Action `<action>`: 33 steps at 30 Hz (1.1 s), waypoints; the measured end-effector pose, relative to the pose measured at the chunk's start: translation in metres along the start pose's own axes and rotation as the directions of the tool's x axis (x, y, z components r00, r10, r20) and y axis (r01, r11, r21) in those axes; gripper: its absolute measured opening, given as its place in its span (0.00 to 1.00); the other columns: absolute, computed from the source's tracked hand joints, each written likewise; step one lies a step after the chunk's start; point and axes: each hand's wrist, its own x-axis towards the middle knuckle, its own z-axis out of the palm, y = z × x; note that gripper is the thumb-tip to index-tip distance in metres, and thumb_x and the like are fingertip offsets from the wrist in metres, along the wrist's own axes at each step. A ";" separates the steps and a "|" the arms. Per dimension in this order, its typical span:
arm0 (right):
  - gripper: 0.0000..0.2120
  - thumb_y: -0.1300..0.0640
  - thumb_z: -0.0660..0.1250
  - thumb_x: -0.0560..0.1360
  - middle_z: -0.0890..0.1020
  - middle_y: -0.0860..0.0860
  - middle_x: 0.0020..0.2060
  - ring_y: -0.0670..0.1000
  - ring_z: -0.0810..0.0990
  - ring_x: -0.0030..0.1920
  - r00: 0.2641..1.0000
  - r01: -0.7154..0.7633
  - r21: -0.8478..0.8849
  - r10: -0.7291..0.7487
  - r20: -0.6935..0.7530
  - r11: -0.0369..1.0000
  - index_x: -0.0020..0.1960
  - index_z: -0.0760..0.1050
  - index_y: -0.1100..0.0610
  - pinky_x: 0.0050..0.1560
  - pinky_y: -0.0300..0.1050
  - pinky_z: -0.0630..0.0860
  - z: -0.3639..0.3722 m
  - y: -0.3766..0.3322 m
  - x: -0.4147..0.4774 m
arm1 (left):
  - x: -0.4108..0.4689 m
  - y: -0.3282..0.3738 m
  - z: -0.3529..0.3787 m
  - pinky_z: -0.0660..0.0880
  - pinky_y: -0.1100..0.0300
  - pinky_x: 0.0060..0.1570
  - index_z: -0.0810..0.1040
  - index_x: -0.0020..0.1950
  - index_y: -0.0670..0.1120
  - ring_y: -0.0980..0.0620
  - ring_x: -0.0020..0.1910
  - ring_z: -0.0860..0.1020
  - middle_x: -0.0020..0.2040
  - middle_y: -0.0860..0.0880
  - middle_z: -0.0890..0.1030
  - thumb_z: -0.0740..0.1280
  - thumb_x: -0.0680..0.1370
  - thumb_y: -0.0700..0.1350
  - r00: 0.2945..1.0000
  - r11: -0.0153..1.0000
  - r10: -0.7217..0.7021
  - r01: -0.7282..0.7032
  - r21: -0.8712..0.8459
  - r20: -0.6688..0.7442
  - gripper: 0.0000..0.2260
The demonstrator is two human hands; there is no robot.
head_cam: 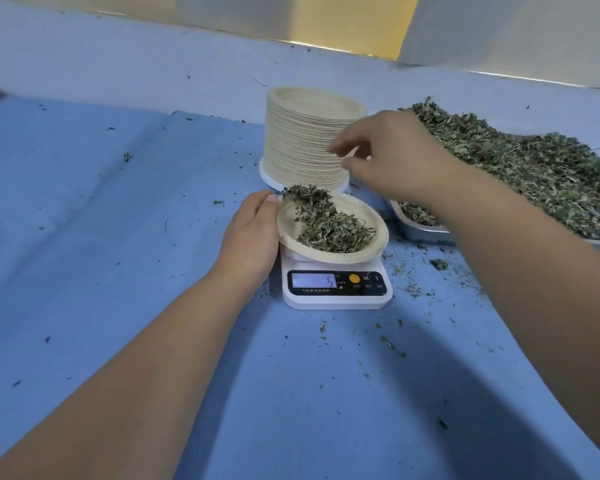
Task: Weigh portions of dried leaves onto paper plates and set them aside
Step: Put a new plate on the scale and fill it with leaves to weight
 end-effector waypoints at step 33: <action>0.16 0.45 0.58 0.83 0.83 0.50 0.42 0.50 0.78 0.39 0.949 -0.301 0.117 0.309 -0.066 0.947 0.56 0.80 0.53 0.39 0.44 0.73 0.037 0.048 -0.055 | -0.004 0.005 -0.001 0.68 0.64 0.63 0.78 0.69 0.59 0.69 0.62 0.74 0.60 0.66 0.78 0.55 0.85 0.54 0.997 0.996 0.052 -0.056 0.075 0.061 0.17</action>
